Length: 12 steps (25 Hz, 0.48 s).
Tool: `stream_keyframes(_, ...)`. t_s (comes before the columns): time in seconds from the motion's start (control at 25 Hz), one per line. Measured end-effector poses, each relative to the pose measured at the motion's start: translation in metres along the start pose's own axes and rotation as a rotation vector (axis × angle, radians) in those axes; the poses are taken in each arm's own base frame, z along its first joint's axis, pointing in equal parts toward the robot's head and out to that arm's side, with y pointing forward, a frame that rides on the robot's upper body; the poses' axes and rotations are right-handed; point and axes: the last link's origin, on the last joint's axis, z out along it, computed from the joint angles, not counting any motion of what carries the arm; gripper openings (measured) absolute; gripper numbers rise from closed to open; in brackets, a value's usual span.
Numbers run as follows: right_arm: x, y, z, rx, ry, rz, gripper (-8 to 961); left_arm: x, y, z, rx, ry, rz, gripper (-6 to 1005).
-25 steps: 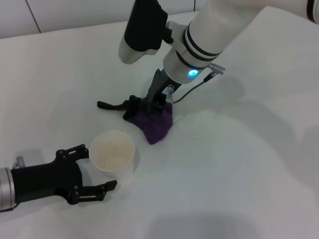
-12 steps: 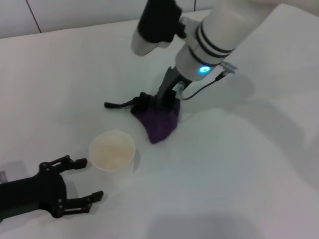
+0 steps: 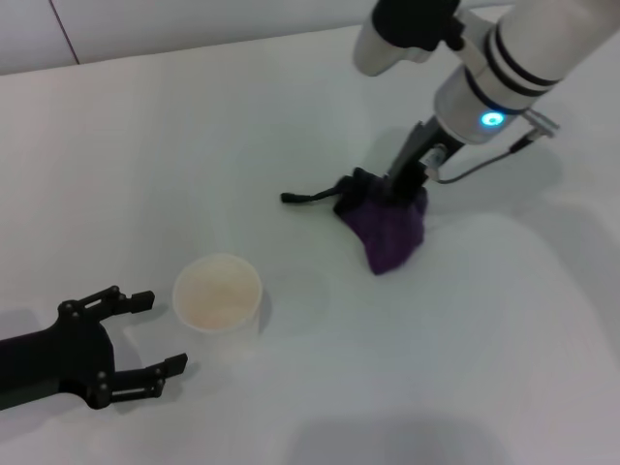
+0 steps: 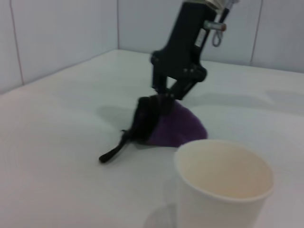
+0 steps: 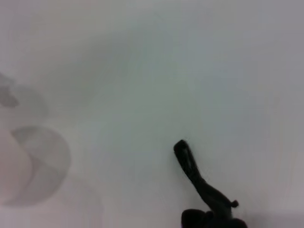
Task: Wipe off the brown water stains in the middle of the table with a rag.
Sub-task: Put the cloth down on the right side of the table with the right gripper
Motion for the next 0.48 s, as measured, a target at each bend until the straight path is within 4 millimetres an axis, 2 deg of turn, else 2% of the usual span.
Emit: stream_keyframes(0.48, 0.021, 0.004, -0.011, -0.062, 0.031, 0.029, 94, 0.005, -0.007, -0.001, 0.021, 0.016, 0.006, 888)
